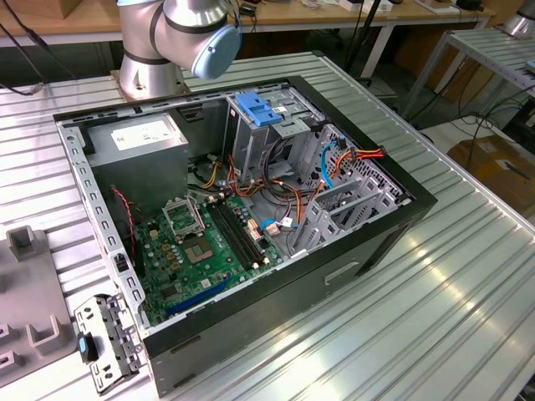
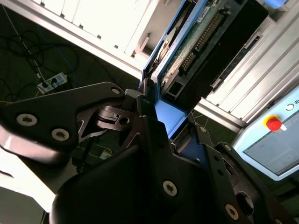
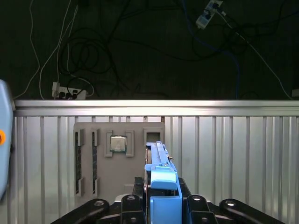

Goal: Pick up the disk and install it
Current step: 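Pick up the disk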

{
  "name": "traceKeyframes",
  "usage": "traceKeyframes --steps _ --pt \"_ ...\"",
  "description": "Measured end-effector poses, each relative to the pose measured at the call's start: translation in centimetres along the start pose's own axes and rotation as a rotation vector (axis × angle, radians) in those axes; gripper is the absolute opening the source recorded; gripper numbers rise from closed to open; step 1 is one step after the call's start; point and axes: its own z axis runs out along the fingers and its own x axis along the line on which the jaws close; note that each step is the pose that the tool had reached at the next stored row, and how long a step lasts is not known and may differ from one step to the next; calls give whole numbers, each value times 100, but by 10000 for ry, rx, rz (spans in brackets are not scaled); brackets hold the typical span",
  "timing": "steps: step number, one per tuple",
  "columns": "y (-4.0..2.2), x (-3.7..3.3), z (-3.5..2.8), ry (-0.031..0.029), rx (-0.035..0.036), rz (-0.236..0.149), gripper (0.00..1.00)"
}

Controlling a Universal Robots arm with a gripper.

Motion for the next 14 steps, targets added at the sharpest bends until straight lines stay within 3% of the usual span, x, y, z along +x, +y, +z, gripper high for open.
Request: traceKeyframes --steps 14 --pt "-18 1 -37 -1 2 0 37"
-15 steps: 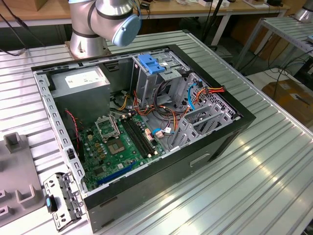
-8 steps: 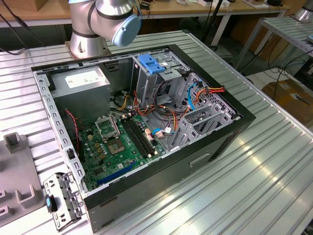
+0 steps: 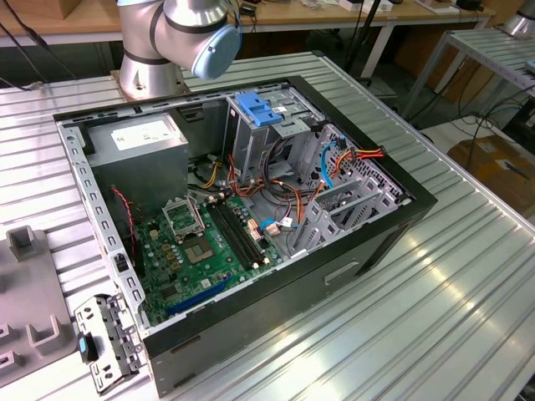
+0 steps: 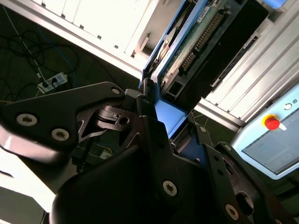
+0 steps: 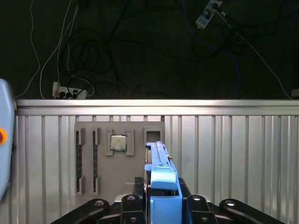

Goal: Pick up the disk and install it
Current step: 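Pick up the disk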

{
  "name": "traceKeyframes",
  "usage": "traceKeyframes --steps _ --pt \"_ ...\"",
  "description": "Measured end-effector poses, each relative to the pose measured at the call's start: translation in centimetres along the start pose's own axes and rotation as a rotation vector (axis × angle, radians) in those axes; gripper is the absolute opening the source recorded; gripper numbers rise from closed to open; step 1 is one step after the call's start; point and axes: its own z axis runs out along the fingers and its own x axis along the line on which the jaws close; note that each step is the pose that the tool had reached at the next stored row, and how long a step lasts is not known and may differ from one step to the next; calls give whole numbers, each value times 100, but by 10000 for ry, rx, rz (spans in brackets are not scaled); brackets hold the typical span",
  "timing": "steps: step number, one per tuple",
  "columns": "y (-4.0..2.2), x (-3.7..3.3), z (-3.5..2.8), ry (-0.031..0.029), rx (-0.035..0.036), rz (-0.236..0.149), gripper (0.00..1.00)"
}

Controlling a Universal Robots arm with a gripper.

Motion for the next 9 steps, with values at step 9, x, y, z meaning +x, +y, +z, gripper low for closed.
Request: traceKeyframes --steps 9 --pt "-2 0 -41 0 -15 0 37"
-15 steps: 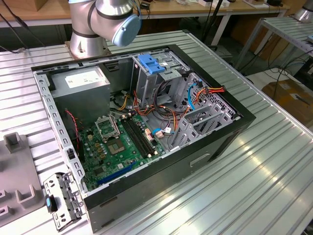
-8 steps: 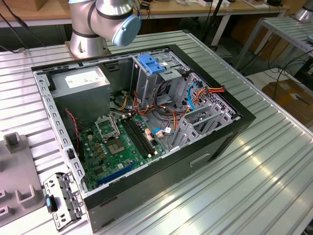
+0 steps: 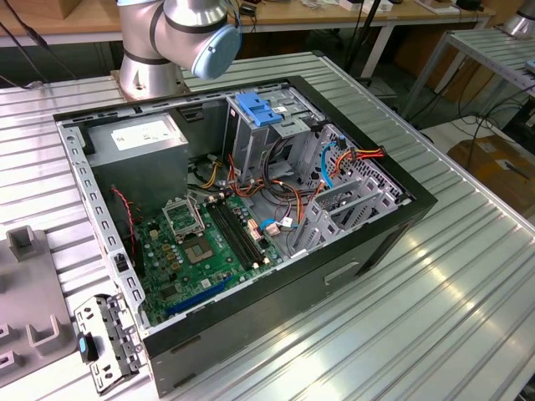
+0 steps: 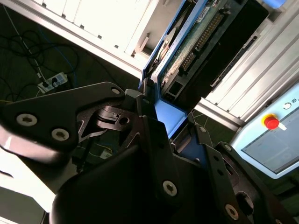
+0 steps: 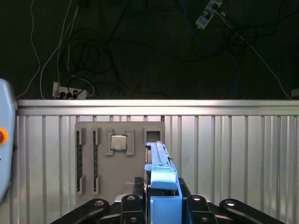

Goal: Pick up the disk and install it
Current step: 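Pick up the disk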

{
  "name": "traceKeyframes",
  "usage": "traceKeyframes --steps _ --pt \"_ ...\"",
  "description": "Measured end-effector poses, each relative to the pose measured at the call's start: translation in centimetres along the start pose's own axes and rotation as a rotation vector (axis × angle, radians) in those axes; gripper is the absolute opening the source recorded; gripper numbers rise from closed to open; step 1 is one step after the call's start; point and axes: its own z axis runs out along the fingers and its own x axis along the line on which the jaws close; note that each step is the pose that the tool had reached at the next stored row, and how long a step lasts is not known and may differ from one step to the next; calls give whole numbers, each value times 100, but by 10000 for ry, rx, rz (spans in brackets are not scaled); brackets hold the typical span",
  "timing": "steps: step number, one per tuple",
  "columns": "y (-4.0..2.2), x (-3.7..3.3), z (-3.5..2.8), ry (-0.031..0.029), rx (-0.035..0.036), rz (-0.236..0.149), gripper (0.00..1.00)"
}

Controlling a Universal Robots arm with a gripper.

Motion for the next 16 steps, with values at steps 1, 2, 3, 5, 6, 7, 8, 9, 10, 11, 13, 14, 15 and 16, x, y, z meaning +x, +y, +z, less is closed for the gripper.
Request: traceKeyframes --steps 1,2,3,5,6,7,8,9,10,11,13,14,15,16 --pt "0 0 -10 0 -3 0 37" --pt "0 0 -20 0 -5 0 37" --pt "0 0 -33 1 -8 1 37" --pt "0 1 -58 0 -14 0 37" --pt "0 1 -72 0 -17 0 37" --pt "0 1 -100 0 -22 -1 37" --pt "0 1 -114 0 -25 0 37" --pt "0 1 -126 0 -27 0 37" --pt "0 1 -144 0 -30 0 37" --pt "0 1 -157 0 -33 0 37" --pt "0 2 -189 0 -38 0 37" --pt "0 2 -204 0 -40 -1 37" --pt "0 2 -217 1 -43 -1 37" --pt "1 2 -236 0 -46 0 37"
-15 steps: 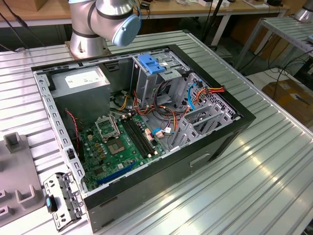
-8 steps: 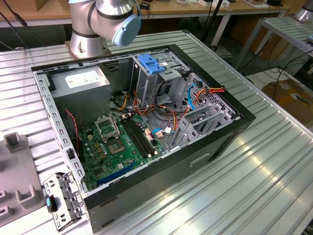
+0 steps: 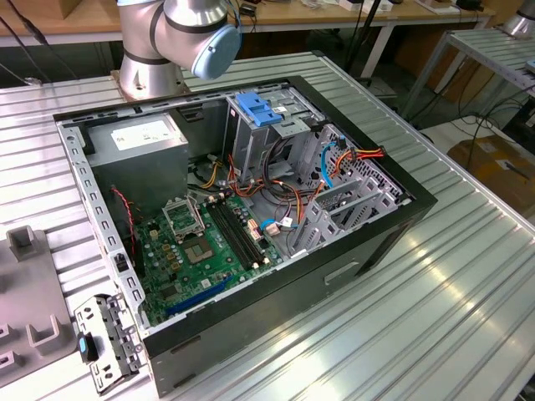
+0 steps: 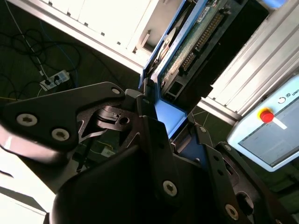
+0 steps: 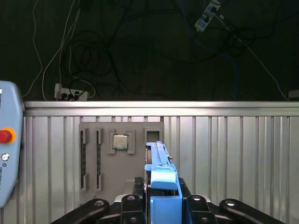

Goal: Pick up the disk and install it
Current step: 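Pick up the disk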

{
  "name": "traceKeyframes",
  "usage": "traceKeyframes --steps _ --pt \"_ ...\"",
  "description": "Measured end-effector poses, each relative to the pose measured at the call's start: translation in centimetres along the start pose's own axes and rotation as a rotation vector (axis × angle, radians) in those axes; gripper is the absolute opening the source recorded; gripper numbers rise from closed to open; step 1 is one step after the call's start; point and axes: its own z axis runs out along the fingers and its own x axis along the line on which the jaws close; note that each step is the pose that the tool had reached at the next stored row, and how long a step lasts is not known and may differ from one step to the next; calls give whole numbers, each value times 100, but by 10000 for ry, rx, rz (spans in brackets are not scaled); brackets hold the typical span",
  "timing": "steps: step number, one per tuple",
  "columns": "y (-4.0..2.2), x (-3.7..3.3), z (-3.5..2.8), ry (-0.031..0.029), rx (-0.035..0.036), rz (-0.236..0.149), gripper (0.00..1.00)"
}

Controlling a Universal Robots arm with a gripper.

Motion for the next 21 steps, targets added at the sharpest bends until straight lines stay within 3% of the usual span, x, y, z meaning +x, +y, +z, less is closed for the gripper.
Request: traceKeyframes --steps 12,21 --pt "1 2 -244 0 -35 -1 37" --pt "0 2 -262 0 -38 0 37"
